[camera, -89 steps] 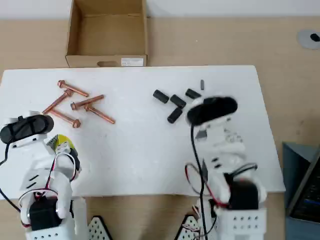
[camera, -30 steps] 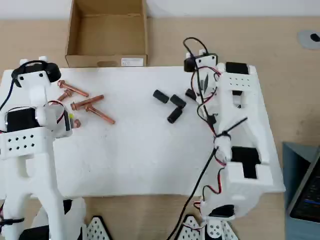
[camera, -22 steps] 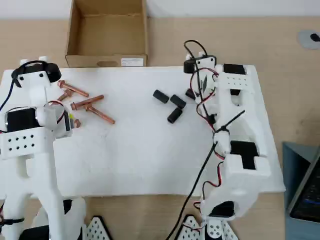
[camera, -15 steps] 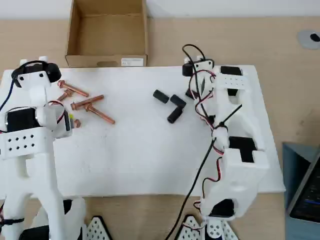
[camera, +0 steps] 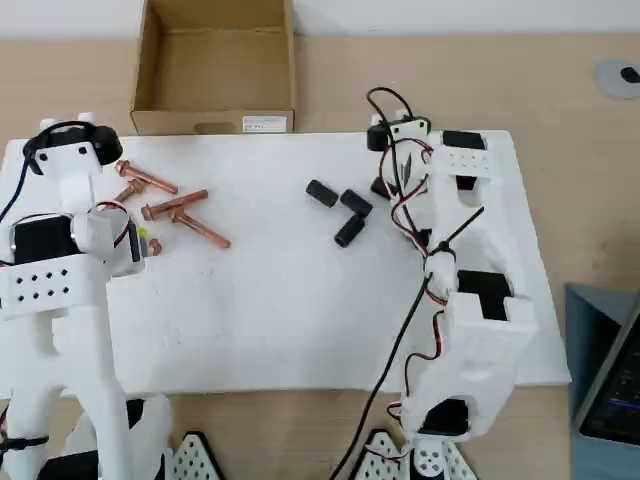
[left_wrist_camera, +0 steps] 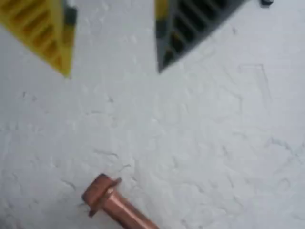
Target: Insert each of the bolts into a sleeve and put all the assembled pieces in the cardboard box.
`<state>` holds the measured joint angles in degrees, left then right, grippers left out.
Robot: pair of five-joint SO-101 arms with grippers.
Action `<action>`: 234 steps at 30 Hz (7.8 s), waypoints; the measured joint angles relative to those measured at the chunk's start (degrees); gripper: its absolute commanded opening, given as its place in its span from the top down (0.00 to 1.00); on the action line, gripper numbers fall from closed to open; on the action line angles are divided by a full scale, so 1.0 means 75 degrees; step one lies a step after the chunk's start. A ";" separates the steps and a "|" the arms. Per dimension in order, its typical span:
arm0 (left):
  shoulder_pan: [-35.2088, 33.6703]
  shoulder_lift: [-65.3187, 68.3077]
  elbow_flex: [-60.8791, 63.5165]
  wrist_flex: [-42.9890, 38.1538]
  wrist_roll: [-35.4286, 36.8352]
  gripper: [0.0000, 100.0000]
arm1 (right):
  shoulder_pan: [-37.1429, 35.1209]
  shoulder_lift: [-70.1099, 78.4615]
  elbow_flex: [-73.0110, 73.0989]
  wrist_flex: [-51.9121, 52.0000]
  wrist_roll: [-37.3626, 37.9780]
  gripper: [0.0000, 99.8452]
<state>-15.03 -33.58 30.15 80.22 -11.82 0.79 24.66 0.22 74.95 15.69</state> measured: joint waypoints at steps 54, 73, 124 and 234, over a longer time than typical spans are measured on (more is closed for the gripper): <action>0.0270 0.5896 -0.5357 0.2192 0.1723 0.92 | 0.1958 -0.8615 0.3645 0.3130 0.0316 0.99; -0.0035 0.8064 -0.8182 0.2028 0.0316 0.88 | 0.1958 -0.8615 0.3645 0.3130 0.0316 0.99; -0.0035 1.3046 -1.3058 0.2309 -0.5509 1.00 | 0.1958 -0.8615 0.4501 0.2637 0.0316 0.99; 0.4853 -0.9377 0.5146 -0.4138 0.5451 1.00 | -0.6048 -1.7102 0.9330 -0.0012 -0.2180 0.99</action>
<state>21.36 -103.91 68.75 49.19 29.05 -44.57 -103.60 70.20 74.86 -0.66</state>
